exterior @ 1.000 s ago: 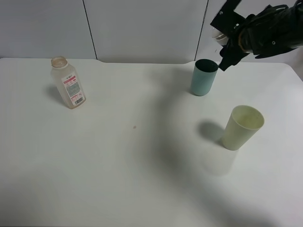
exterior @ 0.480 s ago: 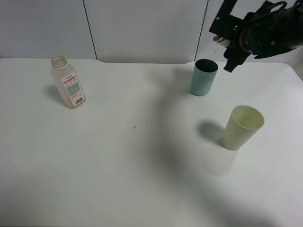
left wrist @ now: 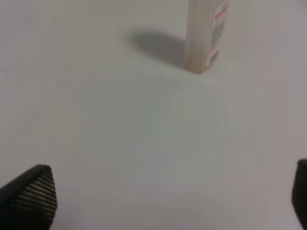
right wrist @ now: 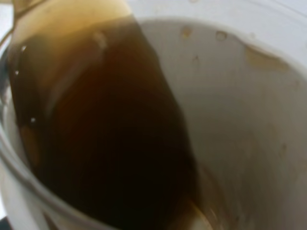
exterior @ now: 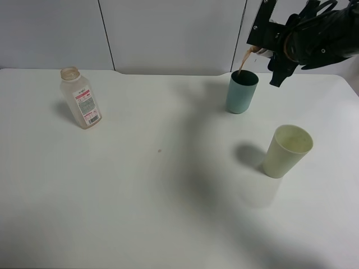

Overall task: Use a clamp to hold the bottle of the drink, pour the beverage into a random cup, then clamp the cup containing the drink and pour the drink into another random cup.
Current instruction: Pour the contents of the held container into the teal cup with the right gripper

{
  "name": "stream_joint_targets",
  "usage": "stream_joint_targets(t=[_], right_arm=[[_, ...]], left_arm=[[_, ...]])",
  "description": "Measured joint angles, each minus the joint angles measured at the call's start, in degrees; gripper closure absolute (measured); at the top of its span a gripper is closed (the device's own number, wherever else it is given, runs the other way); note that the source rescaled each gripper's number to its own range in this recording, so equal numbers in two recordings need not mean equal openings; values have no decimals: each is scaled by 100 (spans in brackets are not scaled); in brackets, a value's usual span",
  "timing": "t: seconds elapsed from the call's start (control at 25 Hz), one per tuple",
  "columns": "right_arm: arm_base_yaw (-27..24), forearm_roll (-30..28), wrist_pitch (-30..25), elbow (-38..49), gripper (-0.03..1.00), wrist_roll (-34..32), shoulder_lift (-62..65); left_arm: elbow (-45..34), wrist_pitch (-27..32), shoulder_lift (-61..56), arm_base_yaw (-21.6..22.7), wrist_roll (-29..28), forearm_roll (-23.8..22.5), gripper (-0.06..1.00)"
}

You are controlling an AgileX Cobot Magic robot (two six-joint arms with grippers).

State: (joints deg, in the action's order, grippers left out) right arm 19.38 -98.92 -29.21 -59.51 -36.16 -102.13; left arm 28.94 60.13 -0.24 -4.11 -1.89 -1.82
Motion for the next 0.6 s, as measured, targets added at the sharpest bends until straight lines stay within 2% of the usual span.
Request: stream_joint_targets(t=[0.28,0.6], right_arm=[[0,0,-246,0,94,279,0],[0,0,-271,0,94,327,0]], left_arm=[[0,0,0,0,0,0,-6],[0,0,0,0,0,0,-6]])
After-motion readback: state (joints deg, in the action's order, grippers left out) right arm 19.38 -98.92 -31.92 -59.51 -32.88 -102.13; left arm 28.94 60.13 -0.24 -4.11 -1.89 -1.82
